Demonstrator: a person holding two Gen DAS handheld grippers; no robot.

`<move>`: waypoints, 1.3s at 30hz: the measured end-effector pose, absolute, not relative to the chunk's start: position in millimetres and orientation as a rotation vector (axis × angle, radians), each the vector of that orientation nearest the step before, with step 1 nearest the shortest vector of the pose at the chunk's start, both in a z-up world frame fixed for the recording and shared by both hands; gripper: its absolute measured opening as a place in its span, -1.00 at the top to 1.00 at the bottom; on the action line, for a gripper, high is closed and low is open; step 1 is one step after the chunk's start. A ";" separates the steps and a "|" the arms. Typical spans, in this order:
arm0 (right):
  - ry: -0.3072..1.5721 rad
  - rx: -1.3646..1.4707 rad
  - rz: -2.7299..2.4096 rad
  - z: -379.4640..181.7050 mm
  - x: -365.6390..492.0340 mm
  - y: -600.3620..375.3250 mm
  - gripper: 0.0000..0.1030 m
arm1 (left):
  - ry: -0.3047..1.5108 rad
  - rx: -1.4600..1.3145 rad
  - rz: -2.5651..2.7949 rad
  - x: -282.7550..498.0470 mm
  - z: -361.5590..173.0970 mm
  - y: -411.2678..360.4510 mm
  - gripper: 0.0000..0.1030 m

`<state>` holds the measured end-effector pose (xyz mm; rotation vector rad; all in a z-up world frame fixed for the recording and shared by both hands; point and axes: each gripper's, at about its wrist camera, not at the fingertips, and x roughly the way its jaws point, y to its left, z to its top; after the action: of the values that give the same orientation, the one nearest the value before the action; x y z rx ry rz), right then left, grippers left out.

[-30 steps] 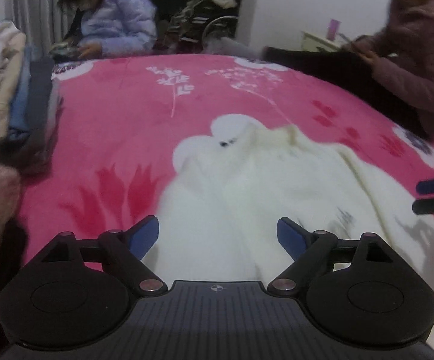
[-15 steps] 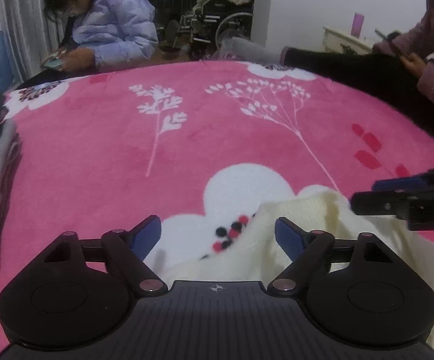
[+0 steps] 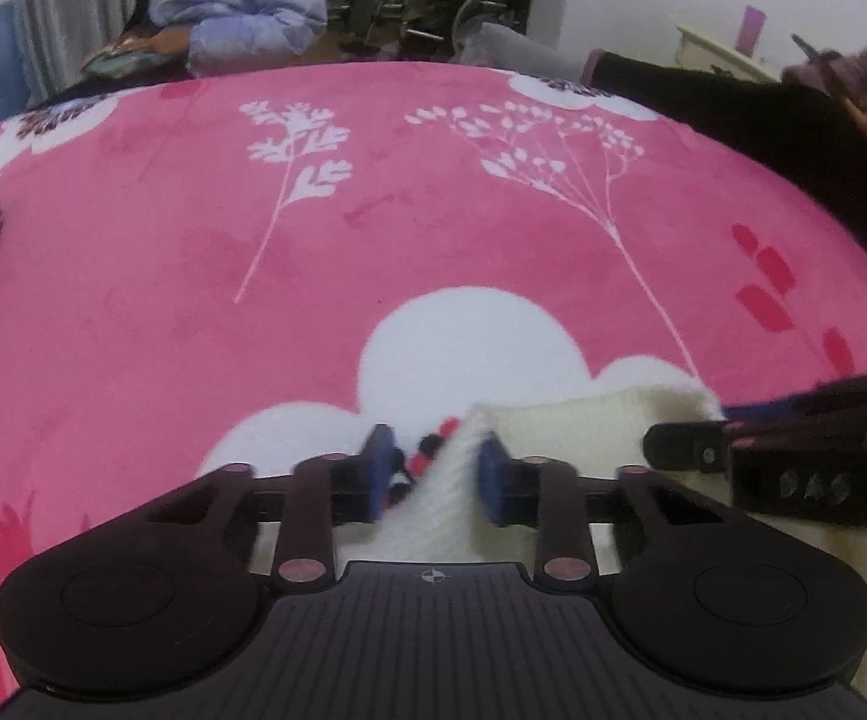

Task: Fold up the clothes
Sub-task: 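Grasp the sweater hem with the right tool while the left tool grasps it too, then lift the hem with both tools and fold it toward the collar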

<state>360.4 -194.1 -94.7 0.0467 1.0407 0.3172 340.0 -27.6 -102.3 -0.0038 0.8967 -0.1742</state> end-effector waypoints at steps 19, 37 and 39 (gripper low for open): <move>0.773 0.035 0.472 30.0 206.8 -230.6 0.84 | 0.635 -0.027 -0.463 193.9 23.9 11.8 0.92; 0.780 -0.004 0.646 23.1 -80.3 -232.3 0.84 | 0.804 0.070 -0.859 -49.2 -0.9 38.2 0.93; 0.804 0.033 0.660 15.7 -97.2 -235.9 0.84 | 0.846 0.074 -0.877 -61.0 -13.3 42.0 0.93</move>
<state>-97.2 -235.9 15.7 0.0333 0.8044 0.6600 -61.0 42.0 -13.3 0.0743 0.8460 -0.8774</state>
